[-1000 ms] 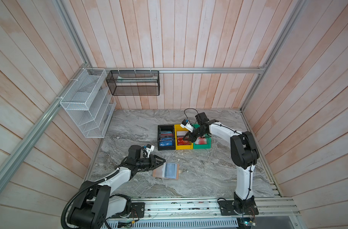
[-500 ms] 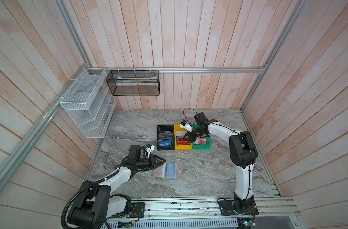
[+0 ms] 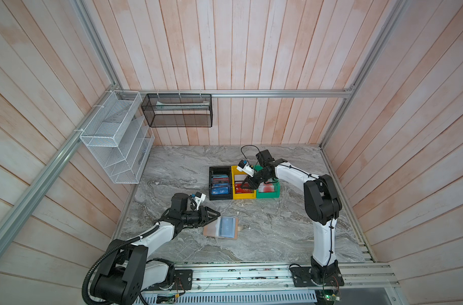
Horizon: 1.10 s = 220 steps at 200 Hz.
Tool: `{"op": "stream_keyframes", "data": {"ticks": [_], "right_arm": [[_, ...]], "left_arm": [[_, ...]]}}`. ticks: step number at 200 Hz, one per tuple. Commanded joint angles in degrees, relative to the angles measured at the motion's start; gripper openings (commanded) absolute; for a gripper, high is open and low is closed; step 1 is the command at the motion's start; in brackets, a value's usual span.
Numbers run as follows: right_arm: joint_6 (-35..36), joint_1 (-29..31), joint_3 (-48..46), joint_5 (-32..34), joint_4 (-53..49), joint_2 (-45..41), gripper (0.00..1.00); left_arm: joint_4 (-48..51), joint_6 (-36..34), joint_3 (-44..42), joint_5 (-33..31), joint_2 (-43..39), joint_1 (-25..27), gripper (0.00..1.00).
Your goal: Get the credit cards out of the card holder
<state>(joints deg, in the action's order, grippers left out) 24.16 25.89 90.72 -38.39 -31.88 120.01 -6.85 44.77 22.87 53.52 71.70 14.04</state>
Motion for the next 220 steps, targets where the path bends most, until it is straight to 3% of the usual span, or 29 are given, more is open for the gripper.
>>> {"op": "stream_keyframes", "data": {"ticks": [1, 116, 220], "right_arm": [[0.10, -0.23, 0.48, 3.10, -2.53, 1.25, 0.25], [-1.31, -0.23, -0.69, 12.62, -4.84, -4.45, 0.25], [-4.90, -0.06, -12.77, 20.76, -2.32, -22.70, 0.25]], "left_arm": [[-0.01, -1.27, 1.22, 0.53, 0.38, 0.15, 0.37], [1.05, -1.62, 1.21, 0.18, -0.25, 0.09, 0.37], [-0.34, -0.83, 0.35, -0.12, 0.59, -0.07, 0.37]]}}
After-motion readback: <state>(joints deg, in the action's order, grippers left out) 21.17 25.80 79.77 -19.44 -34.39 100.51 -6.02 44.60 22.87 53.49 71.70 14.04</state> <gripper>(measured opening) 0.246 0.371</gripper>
